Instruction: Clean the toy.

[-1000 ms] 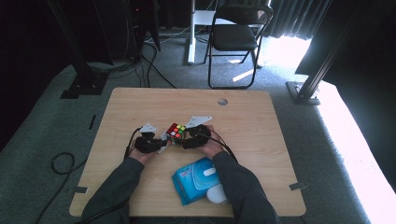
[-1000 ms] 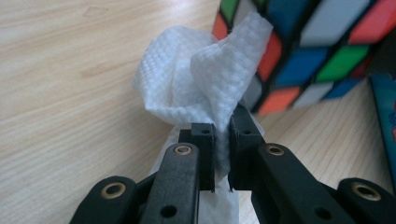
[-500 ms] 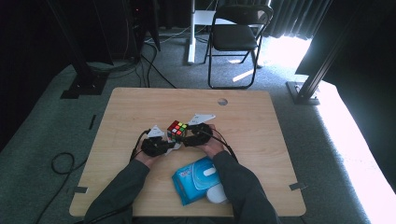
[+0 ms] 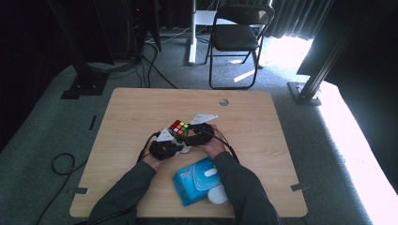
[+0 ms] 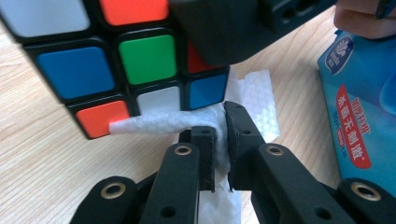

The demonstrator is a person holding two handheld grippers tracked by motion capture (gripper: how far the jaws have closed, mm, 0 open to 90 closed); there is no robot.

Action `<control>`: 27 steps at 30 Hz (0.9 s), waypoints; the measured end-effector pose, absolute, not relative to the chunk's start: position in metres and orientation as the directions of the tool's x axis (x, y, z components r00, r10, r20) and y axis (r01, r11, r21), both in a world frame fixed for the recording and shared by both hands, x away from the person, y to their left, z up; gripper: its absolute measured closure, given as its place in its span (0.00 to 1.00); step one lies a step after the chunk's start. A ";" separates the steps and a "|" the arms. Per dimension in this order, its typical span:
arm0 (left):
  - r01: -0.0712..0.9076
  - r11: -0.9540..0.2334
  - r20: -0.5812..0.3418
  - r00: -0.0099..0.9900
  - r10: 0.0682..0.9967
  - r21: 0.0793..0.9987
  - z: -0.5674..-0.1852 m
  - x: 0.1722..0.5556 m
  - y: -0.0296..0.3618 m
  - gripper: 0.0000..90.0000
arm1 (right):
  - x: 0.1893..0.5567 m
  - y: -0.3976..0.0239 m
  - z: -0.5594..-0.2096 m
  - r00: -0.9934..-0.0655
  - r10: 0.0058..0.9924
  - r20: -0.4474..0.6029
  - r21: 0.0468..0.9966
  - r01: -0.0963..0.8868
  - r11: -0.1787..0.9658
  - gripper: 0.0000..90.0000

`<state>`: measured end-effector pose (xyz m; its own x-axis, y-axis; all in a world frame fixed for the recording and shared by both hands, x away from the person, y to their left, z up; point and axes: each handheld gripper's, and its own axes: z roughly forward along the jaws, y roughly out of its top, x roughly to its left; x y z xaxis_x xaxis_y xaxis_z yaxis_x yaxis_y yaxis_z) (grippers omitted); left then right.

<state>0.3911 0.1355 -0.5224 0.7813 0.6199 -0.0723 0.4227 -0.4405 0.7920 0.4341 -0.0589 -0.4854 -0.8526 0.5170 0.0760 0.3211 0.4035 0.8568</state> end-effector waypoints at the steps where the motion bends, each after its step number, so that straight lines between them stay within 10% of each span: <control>1: 0.423 -0.440 -0.072 0.781 0.620 0.792 -0.522 0.391 0.136 0.93 | 0.434 -0.059 -0.485 -0.853 0.517 0.076 0.857 0.321 0.404 0.38; 27: 0.415 -0.491 -0.036 0.790 0.612 0.766 -0.525 0.392 0.128 0.93 | 0.442 -0.055 -0.459 -0.829 0.552 0.085 0.877 0.325 0.354 0.38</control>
